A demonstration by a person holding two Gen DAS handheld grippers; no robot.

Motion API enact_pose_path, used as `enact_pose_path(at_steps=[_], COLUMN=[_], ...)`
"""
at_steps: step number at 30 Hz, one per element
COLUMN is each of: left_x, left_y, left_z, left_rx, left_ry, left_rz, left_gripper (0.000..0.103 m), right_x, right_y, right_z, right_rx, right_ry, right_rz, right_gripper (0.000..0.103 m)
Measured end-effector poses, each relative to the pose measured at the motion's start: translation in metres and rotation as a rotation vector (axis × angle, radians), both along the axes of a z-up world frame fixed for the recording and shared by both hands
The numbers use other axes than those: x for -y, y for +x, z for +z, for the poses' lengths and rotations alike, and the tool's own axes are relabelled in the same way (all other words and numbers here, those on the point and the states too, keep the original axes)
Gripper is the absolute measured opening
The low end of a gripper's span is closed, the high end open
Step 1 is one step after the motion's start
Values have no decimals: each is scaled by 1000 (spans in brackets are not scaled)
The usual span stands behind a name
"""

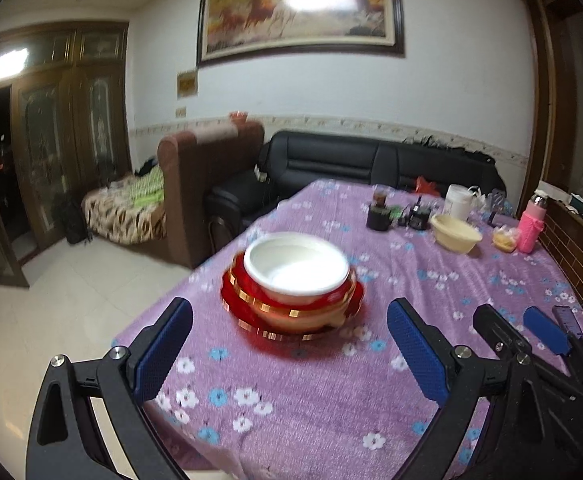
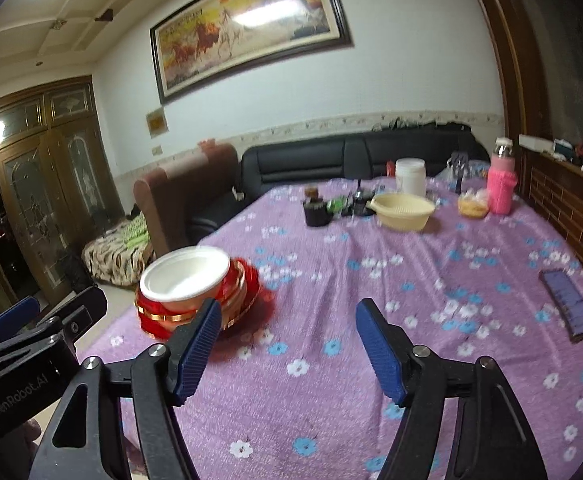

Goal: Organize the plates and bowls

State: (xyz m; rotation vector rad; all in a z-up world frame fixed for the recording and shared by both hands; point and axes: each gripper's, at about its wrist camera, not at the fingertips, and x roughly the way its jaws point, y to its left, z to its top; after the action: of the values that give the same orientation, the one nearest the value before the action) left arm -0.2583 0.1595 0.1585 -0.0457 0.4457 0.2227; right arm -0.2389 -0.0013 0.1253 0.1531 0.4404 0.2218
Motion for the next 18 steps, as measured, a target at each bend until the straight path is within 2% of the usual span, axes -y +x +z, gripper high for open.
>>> enact_pose_path(at_steps=[5, 8, 13, 18], left_x=[15, 23, 27, 20], left_y=[2, 14, 51, 103], left_z=[26, 38, 71, 111], left_rx=[68, 77, 72, -2], left_ry=[48, 70, 100, 35], left_rz=[-40, -62, -127, -237], left_gripper=[101, 101, 101, 101], right_x=[21, 38, 65, 104], right_y=[-2, 5, 33, 84], right_z=[30, 48, 84, 111], right_rx=[59, 85, 140, 131], right_ry=[7, 17, -42, -64], right_rz=[-22, -37, -88, -173], right_gripper=[82, 85, 89, 90])
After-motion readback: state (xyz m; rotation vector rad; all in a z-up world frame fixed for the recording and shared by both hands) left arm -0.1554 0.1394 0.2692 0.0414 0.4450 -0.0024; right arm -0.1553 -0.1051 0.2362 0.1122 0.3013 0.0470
